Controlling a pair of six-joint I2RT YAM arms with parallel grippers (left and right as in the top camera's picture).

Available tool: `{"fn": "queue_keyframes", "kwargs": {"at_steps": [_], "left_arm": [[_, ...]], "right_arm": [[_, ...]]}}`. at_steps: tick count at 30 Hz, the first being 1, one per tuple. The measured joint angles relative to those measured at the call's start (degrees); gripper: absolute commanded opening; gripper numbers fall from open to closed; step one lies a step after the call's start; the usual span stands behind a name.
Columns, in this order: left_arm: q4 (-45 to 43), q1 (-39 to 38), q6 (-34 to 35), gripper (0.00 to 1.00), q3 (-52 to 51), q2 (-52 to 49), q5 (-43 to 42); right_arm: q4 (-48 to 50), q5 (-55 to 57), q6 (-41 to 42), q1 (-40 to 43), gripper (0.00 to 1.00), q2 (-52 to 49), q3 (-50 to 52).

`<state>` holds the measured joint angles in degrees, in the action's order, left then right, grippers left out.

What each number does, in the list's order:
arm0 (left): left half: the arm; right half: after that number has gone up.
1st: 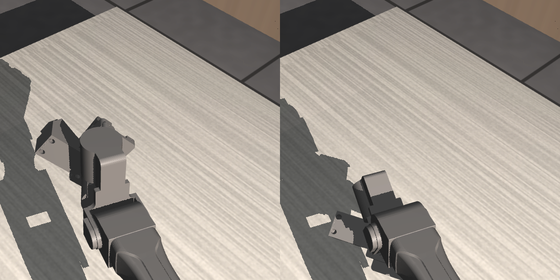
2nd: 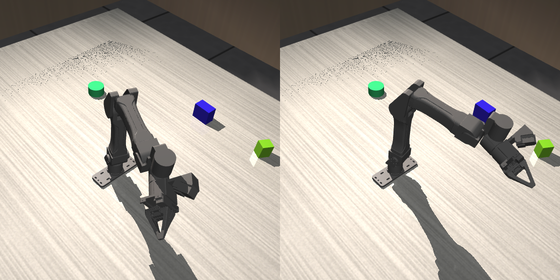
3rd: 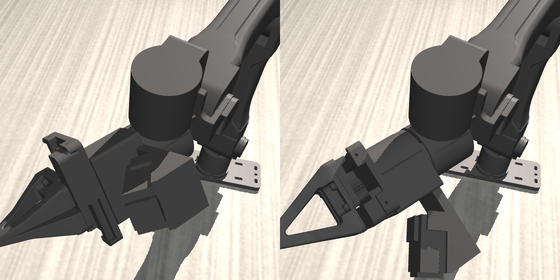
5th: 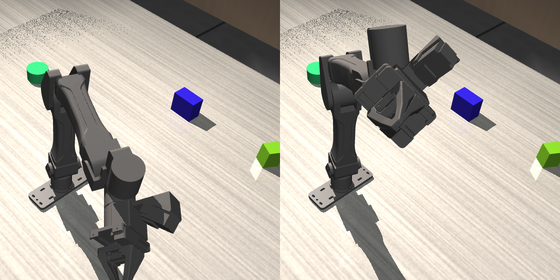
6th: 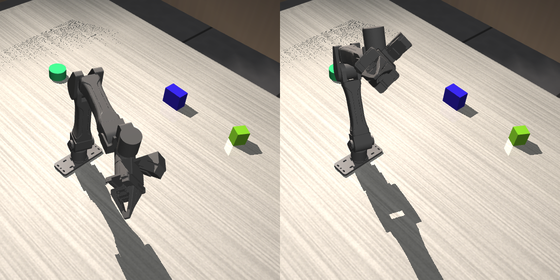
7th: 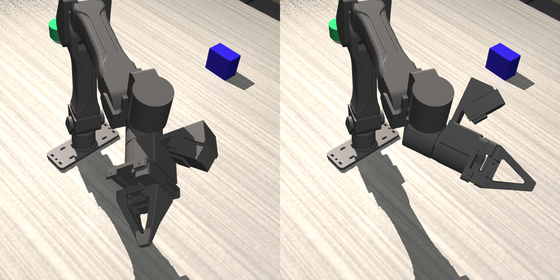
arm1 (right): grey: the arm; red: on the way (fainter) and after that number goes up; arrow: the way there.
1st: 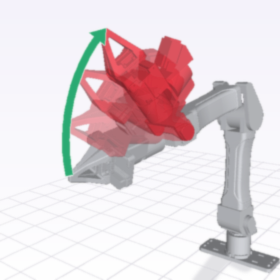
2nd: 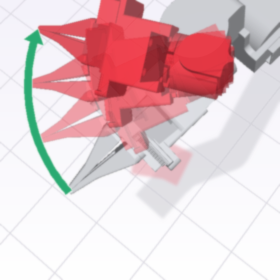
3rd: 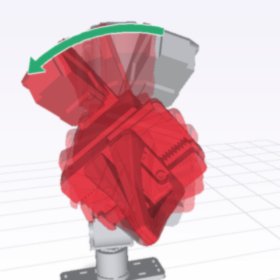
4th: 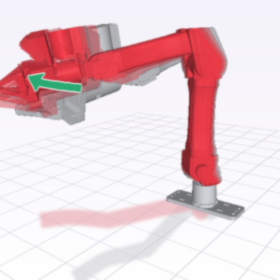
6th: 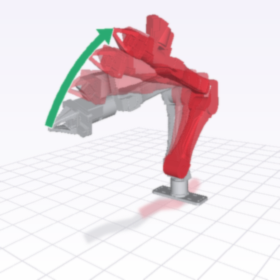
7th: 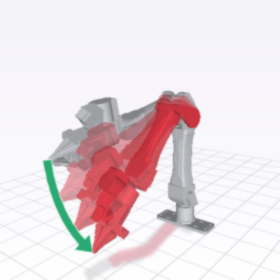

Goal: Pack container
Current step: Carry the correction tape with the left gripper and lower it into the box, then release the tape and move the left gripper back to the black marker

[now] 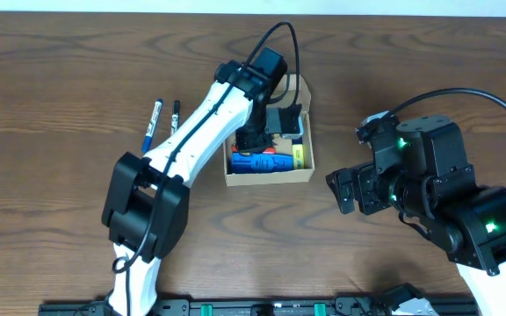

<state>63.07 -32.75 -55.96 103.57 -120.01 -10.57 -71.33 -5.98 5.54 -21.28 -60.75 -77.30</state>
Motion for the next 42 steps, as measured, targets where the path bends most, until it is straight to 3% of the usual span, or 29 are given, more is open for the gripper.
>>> {"fn": "queue_keyframes", "kwargs": {"at_steps": [8, 17, 27, 37, 39, 42], "left_arm": [[0.2, 0.0, -1.6, 0.38, 0.0, -3.7, 0.8], [0.1, 0.0, -1.4, 0.60, 0.0, -3.8, 1.8], [0.2, -0.1, 2.3, 0.61, 0.0, -0.5, 1.8], [0.2, 1.4, 12.7, 0.62, 0.0, 20.0, 3.7], [0.2, 3.4, 16.2, 0.66, 0.0, 22.4, 5.1], [0.2, 8.2, 23.6, 0.65, 0.0, 23.5, 8.0]], "right_arm": [[0.0, 0.0, 0.0, 0.0, 0.99, 0.0, 0.0], [0.0, 0.0, 0.0, 0.0, 0.99, 0.0, 0.0], [0.0, 0.0, 0.0, 0.0, 0.99, 0.0, 0.0], [0.0, 0.0, 0.0, 0.0, 0.99, 0.0, 0.0], [0.0, 0.0, 0.0, 0.0, 0.99, 0.0, 0.0], [0.0, 0.0, 0.0, 0.0, 0.99, 0.0, 0.0]]}}
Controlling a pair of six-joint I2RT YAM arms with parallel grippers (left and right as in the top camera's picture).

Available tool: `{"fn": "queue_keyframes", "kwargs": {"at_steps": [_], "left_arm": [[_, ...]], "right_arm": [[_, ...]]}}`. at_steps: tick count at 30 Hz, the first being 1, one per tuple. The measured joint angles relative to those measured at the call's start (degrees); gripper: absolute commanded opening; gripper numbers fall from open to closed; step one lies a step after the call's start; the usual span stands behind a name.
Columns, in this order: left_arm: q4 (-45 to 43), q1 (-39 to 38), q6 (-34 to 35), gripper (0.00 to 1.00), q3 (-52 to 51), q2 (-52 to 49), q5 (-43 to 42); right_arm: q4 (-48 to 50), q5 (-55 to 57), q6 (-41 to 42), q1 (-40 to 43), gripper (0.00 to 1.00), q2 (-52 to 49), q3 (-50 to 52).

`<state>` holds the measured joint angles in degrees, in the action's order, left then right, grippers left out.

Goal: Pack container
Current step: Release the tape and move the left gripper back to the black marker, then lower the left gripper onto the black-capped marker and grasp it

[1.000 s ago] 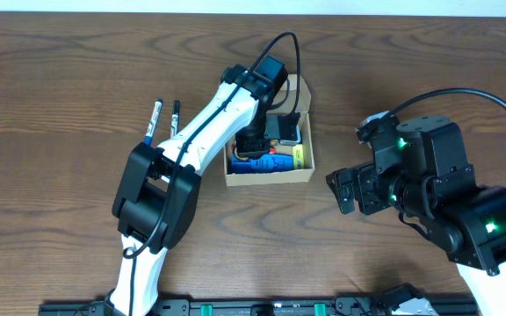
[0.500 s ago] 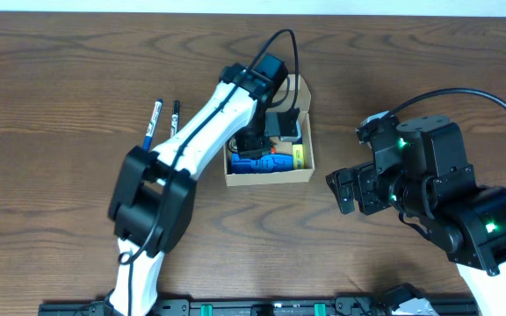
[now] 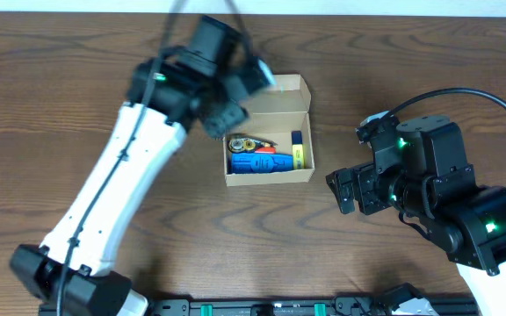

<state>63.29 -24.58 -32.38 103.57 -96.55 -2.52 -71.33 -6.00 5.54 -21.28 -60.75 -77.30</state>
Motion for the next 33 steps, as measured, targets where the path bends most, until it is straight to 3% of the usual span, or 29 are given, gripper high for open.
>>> {"fn": "queue_keyframes", "kwargs": {"at_steps": [6, 11, 17, 22, 33], "left_arm": [[0.9, 11.3, 14.3, 0.60, 0.0, -3.1, 1.3], [0.9, 17.4, 20.1, 0.59, 0.0, -9.2, -0.7], [0.8, 18.6, 22.2, 0.54, 0.0, -18.8, -3.4], [0.8, 18.3, 23.0, 0.62, 0.0, -25.4, -4.5], [-2.0, 18.1, 23.6, 0.61, -0.1, -31.8, -6.8]], "right_arm": [[0.0, 0.0, 0.0, 0.0, 0.99, 0.0, 0.0], [0.0, 0.0, 0.0, 0.0, 0.99, 0.0, 0.0], [0.0, 0.0, 0.0, 0.0, 0.99, 0.0, 0.0], [0.0, 0.0, 0.0, 0.0, 0.99, 0.0, 0.0], [0.0, 0.0, 0.0, 0.0, 0.99, 0.0, 0.0]]}}
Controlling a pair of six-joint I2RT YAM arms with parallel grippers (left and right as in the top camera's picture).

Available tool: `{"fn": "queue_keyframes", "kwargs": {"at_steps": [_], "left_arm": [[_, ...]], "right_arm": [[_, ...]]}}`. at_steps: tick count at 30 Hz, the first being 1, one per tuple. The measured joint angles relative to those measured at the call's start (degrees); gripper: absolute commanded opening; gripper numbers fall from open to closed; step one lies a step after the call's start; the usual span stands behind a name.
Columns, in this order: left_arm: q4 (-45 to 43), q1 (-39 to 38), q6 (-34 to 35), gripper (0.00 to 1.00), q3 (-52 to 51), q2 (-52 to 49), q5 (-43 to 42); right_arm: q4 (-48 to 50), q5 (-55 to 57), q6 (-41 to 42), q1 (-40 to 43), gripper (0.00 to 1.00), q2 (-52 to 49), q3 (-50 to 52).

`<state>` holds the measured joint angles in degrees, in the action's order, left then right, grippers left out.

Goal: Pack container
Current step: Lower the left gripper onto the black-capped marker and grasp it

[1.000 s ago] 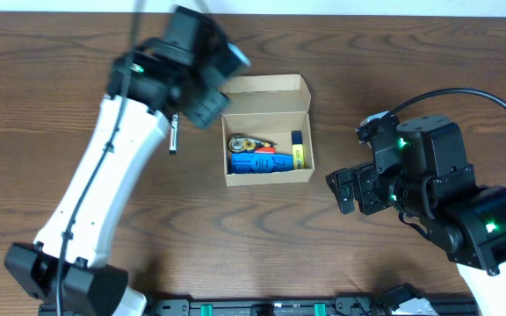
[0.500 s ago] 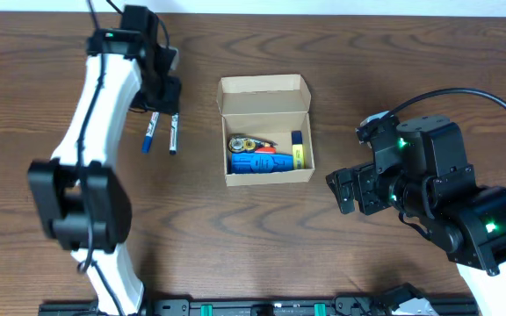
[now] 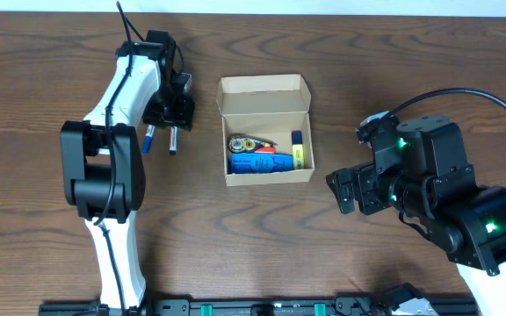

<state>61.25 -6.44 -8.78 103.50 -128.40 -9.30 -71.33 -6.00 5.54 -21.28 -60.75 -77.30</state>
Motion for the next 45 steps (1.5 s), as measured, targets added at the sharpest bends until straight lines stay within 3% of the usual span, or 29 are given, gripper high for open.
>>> {"fn": "queue_keyframes", "kwargs": {"at_steps": [13, 31, 34, 39, 45], "left_arm": [[-7.4, 0.0, 1.0, 0.61, 0.0, -1.9, 1.2], [-12.9, -0.2, 2.2, 0.53, -2.8, -2.4, 4.5], [-13.4, -0.4, 2.7, 0.47, -3.1, -2.3, 5.2], [-13.7, -0.9, 2.9, 0.26, -3.1, -2.3, 5.6], [-13.7, -1.7, 3.3, 0.11, -3.1, -2.3, 6.3]], "right_arm": [[0.0, 0.0, 0.0, 0.0, 0.99, 0.0, 0.0], [0.0, 0.0, 0.0, 0.0, 0.99, 0.0, 0.0], [0.0, 0.0, 0.0, 0.0, 0.99, 0.0, 0.0], [0.0, 0.0, 0.0, 0.0, 0.98, 0.0, 0.0], [0.0, 0.0, 0.0, 0.0, 0.99, 0.0, 0.0]]}}
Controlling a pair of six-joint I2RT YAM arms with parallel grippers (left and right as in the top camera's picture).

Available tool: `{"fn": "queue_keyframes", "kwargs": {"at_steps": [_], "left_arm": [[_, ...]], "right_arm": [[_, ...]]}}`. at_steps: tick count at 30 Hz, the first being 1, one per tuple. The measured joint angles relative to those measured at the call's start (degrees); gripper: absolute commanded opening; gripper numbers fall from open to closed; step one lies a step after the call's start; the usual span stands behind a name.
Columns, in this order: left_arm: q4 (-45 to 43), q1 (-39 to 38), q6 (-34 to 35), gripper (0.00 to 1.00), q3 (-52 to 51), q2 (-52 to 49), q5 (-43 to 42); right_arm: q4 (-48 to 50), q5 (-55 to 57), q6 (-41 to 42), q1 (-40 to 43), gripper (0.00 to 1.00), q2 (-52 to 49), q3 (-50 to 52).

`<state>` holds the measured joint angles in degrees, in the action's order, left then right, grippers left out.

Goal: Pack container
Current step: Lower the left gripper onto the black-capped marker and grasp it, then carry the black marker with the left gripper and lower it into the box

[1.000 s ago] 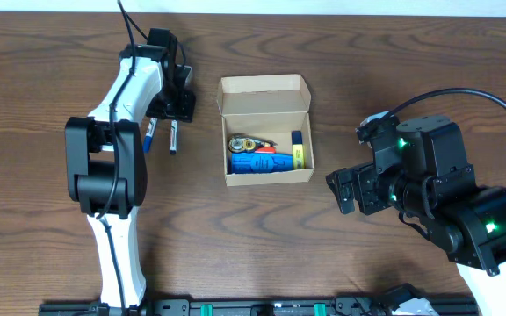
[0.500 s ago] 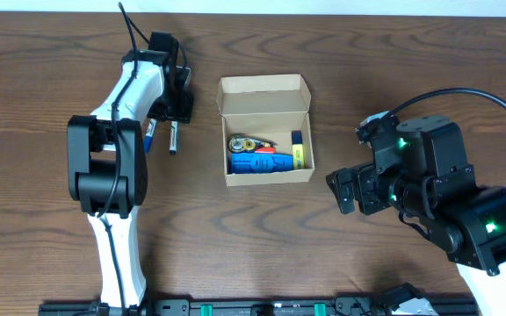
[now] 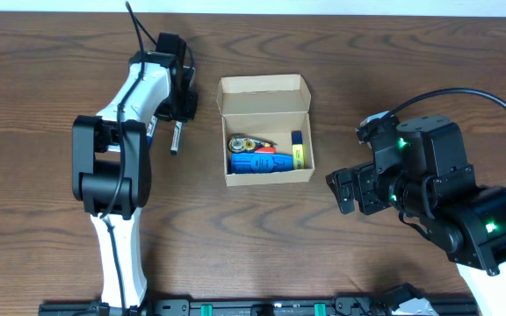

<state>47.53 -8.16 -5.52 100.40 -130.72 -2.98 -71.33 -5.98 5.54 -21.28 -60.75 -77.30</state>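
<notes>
An open cardboard box (image 3: pixel 265 98) stands mid-table. Inside lie a round tape-like item (image 3: pixel 240 143), a blue object (image 3: pixel 257 163) and a yellow-and-blue item (image 3: pixel 297 150). Left of the box, my left gripper (image 3: pixel 179 107) sits over the upper end of a black pen (image 3: pixel 176 139). Its fingers are hidden from above, so I cannot tell whether they grip the pen. A blue pen (image 3: pixel 150 133) peeks out from under the left arm. My right gripper (image 3: pixel 344 190) hovers right of the box, its jaw state unclear.
The box's lid flap (image 3: pixel 263 85) stands open at the far side. The left arm's white links (image 3: pixel 112 175) run down the left of the table. The bulky right arm (image 3: pixel 464 211) fills the lower right.
My left gripper has shifted slightly right and toward the box, now over the black pen's top. The blue pen is more covered by the arm. The right arm has not moved.
My left gripper was first inside the box among the items. Then it was lifted out, up and to the left of the box. After that it was above the two pens, and now it sits on the black pen's upper end.
</notes>
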Motion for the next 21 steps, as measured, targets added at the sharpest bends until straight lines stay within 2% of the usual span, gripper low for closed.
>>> {"fn": "queue_keyframes", "kwargs": {"at_steps": [2, 14, 21], "left_arm": [[0.1, 0.0, 0.6, 0.06, 0.0, 0.1, 0.2], [3.2, 0.0, 1.0, 0.06, -0.8, 2.4, 0.9], [3.1, -1.0, -2.6, 0.06, -0.9, 15.5, 0.8]], "right_arm": [[0.0, 0.0, 0.0, 0.0, 0.99, 0.0, 0.0], [0.0, 0.0, 0.0, 0.0, 0.99, 0.0, 0.0], [0.0, 0.0, 0.0, 0.0, 0.99, 0.0, 0.0]]}}
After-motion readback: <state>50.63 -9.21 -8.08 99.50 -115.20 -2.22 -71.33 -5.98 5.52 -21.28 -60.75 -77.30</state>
